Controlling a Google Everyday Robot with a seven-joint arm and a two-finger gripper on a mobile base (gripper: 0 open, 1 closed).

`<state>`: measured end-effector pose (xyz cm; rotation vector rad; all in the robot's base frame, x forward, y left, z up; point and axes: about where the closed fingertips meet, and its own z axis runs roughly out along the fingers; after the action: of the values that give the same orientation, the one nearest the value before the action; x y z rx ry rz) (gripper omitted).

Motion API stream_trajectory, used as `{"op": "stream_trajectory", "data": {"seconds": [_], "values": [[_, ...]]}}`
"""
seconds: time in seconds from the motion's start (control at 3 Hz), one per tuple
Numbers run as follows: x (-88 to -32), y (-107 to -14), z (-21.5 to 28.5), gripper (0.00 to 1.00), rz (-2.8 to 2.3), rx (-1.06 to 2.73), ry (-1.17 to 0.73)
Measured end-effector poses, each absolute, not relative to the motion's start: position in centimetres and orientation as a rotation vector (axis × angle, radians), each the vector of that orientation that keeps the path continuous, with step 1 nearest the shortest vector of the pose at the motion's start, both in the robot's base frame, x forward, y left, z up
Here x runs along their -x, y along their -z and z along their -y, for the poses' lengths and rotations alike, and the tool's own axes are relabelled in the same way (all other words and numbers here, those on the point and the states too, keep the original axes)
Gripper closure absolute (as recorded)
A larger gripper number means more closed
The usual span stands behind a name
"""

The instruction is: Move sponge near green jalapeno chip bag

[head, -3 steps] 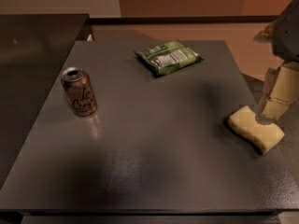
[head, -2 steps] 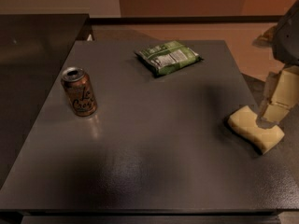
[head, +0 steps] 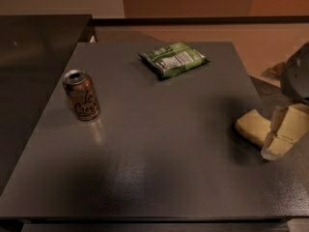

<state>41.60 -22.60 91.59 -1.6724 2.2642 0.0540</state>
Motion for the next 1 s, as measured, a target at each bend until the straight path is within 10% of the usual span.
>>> {"op": "stream_trajectory", "data": {"seconds": [1.0], "values": [[-41.5,-84.8,26.5,0.0,-2.403,1.529,-0.046]]}}
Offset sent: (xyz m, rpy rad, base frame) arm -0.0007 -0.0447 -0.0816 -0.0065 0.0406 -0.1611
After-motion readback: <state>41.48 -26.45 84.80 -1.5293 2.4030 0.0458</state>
